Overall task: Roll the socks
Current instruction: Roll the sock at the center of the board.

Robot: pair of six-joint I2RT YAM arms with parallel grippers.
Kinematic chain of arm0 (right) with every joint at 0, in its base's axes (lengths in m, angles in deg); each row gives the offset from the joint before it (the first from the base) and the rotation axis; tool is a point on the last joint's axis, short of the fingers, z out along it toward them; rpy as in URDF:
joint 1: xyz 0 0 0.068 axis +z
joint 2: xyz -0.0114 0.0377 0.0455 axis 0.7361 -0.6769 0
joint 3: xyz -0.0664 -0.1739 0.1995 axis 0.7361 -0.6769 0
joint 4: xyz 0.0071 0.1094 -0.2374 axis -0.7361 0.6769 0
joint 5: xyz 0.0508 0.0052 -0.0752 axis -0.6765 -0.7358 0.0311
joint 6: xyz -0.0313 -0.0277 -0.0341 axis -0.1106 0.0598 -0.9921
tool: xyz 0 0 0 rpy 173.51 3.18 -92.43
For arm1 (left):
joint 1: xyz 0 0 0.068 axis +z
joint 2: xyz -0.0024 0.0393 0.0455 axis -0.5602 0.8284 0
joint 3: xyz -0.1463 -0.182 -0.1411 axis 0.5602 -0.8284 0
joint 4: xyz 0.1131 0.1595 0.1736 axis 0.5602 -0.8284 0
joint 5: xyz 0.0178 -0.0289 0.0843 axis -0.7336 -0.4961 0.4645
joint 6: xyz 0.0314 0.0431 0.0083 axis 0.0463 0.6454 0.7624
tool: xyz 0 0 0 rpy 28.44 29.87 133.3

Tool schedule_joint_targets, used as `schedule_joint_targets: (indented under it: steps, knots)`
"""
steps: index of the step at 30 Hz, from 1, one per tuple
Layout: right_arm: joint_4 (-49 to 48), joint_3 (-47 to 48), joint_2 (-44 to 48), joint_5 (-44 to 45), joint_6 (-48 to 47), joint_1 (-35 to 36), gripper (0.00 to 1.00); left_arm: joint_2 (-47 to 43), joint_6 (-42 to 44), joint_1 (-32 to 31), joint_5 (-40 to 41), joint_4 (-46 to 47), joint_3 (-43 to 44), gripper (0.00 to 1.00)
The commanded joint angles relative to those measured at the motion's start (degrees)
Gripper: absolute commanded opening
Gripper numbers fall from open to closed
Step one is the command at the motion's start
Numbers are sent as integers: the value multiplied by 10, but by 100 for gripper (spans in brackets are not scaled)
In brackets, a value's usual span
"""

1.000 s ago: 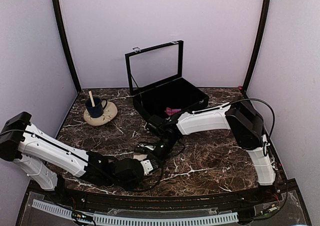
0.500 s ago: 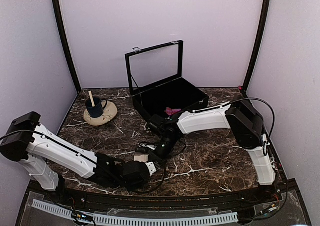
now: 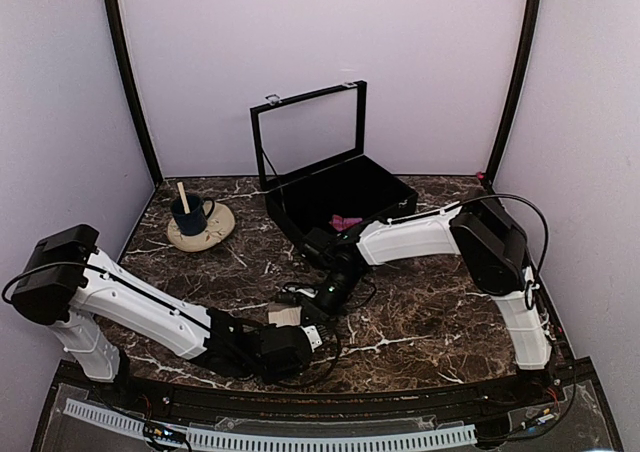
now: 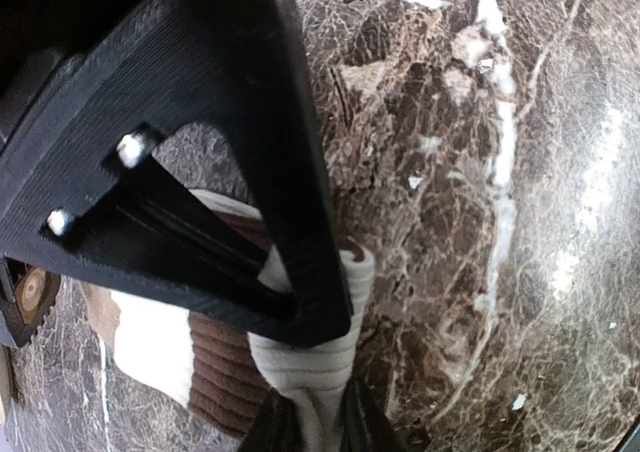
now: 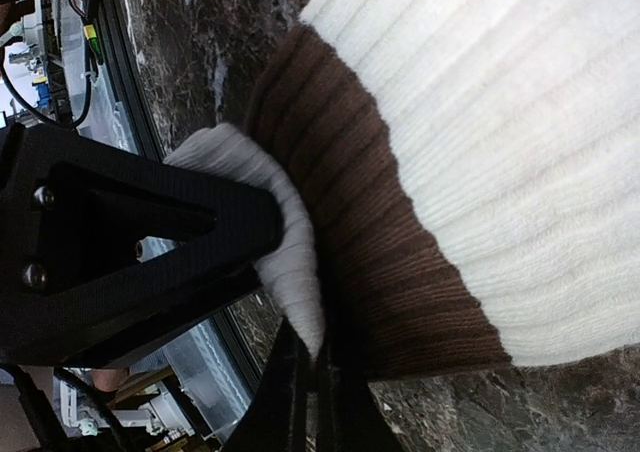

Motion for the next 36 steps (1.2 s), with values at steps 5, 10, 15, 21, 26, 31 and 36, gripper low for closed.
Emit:
schedule_joint_targets:
  steps: [5,10,15,21,26,31,36]
  knots:
    - [3,-12,-9,-46,-6,0,0,24,-14,35,-74,-40,3,6]
    - [-9,-27,-5,-50,-1,-3,0,26,2,58,-145,-41,8,0]
    - [-15,-35,-4,-49,2,-6,3,26,19,77,-197,-62,26,0]
    - [-35,-47,4,-44,9,-13,20,16,26,105,-255,-95,44,0]
    - [-55,-60,15,-41,18,-20,28,8,32,129,-296,-125,54,0]
    - [-86,-82,34,-37,31,-28,33,-4,34,161,-339,-143,59,0]
    - [-118,-109,57,-37,45,-38,37,-4,34,196,-385,-163,66,0]
